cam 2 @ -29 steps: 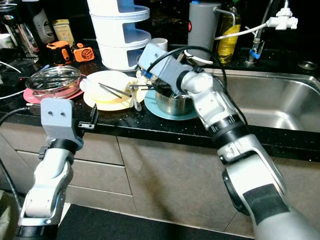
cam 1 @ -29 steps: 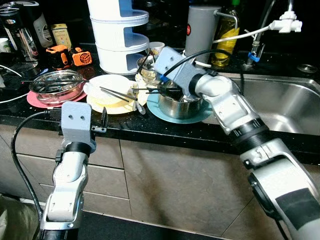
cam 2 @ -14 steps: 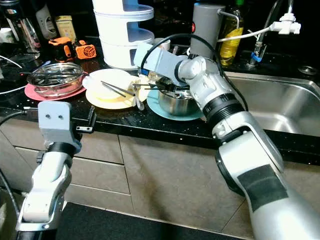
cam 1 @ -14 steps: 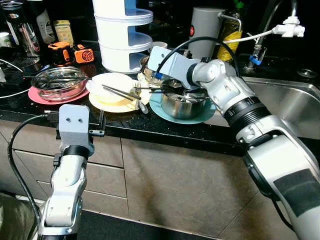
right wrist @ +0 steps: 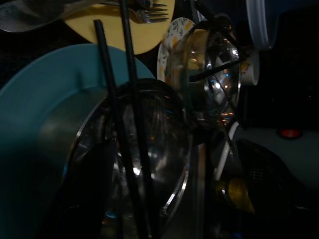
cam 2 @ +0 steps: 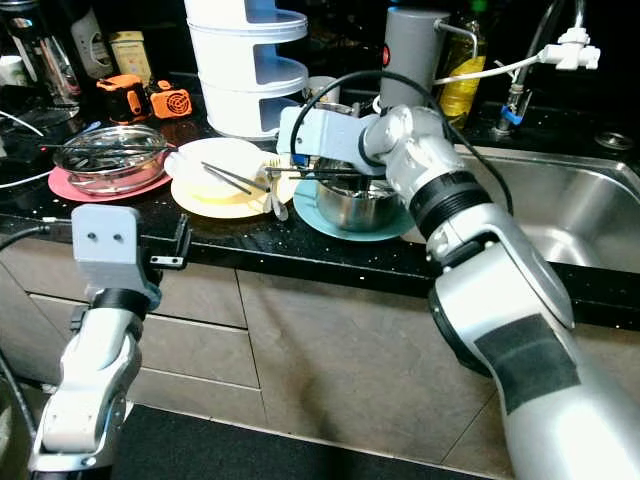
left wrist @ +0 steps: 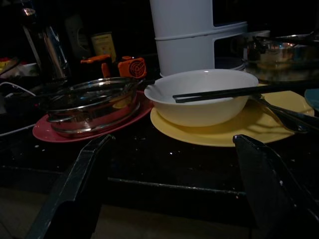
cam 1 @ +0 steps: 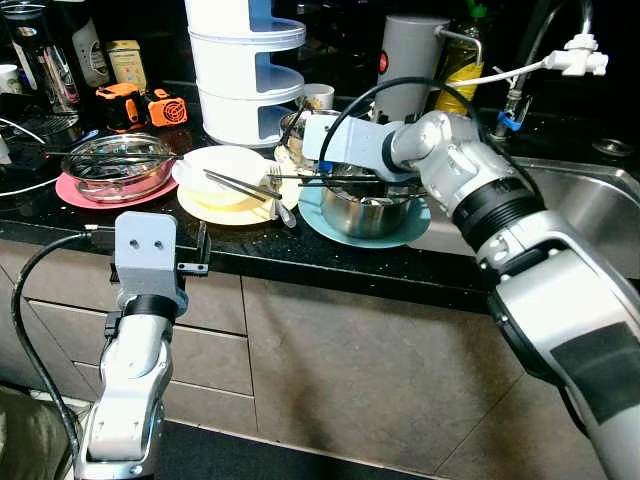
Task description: Kitchen organization
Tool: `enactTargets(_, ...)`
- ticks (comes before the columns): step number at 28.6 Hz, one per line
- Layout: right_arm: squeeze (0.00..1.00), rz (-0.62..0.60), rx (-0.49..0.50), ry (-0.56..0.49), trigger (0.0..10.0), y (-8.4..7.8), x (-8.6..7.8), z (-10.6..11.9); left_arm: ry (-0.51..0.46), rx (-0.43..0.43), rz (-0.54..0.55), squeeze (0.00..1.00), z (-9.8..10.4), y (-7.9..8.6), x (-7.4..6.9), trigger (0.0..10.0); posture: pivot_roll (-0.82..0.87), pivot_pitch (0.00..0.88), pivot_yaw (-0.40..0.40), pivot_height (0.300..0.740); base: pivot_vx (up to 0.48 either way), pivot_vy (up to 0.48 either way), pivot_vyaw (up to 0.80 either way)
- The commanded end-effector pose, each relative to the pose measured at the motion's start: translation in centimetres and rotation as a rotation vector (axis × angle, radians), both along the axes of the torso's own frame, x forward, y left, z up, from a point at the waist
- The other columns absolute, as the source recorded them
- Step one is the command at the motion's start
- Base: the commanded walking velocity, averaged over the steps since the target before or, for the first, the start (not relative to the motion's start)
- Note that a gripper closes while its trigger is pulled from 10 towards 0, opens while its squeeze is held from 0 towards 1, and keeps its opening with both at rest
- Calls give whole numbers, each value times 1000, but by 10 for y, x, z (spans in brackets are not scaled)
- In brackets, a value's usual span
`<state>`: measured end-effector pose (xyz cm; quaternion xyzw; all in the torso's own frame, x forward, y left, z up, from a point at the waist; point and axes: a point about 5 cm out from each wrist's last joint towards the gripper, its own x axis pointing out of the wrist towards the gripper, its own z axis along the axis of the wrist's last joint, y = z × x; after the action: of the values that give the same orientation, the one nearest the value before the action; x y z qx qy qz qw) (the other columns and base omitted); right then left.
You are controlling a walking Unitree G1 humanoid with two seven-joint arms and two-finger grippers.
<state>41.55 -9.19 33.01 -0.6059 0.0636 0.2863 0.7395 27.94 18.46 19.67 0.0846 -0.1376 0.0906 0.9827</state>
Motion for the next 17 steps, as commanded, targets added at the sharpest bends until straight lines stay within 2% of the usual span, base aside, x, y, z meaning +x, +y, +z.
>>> enactTargets(1,0,16,-39,-6,10000,5,-1,5,5,2,2,0,0,-1,-2,10000,5,0,-72,740,0,0,0)
enactTargets(17,0,-3,-93,-14,10000,12,2,-6,24,-7,9,0,-4,-1,-7,10000,-1,0,-87,740,0,0,0)
